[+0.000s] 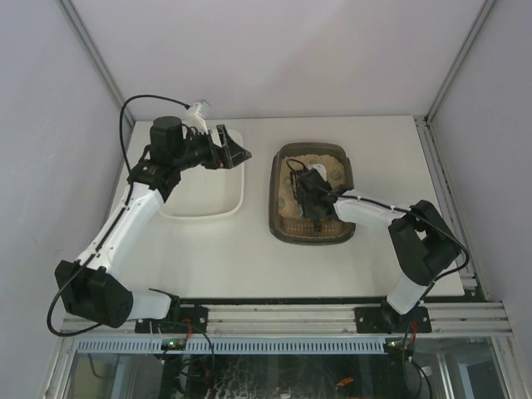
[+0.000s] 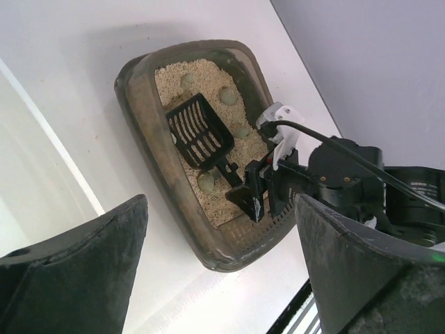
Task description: Clean the litter box
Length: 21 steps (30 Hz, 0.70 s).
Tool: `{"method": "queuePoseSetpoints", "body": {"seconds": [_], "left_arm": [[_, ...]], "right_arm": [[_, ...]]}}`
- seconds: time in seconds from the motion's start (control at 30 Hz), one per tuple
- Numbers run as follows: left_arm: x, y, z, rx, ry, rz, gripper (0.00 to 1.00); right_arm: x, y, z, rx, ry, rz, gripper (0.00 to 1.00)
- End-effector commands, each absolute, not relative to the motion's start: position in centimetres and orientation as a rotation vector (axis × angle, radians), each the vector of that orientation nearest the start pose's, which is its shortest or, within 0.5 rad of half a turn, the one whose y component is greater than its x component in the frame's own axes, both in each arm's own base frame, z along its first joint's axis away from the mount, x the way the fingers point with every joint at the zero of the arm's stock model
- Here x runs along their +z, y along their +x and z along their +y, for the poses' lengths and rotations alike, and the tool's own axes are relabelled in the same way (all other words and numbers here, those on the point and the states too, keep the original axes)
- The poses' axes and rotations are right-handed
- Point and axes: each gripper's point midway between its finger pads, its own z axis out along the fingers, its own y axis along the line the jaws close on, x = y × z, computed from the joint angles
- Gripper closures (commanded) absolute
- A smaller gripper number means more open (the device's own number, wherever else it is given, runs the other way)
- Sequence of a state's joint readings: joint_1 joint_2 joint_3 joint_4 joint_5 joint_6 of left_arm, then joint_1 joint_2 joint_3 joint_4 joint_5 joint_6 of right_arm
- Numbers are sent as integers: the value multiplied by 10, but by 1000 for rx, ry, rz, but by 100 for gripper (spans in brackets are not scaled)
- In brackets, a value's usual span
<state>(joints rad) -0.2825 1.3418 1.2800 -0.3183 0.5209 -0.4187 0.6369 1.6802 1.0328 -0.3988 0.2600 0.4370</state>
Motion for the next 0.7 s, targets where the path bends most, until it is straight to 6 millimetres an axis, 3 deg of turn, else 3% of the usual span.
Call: {"method": "queuePoseSetpoints", "body": {"seconds": [0.0, 0.33, 0.43, 0.57, 0.67], "left_arm": [[331, 339, -200, -922, 251, 1859, 9], [327, 333, -192, -878, 246, 1827, 7], [325, 335, -195, -900, 242, 1826, 2], [322, 338, -199, -934, 230, 1844, 0], [318, 340, -199, -929, 220, 1852, 0]], "right_arm": [[47, 332, 197, 43, -138, 2504, 47], [43, 346, 189, 21, -129, 2482, 61], [47, 349, 183, 13, -124, 2474, 73], [64, 355, 175, 49, -74, 2449, 97], [82, 359, 173, 90, -64, 2412, 100]]}}
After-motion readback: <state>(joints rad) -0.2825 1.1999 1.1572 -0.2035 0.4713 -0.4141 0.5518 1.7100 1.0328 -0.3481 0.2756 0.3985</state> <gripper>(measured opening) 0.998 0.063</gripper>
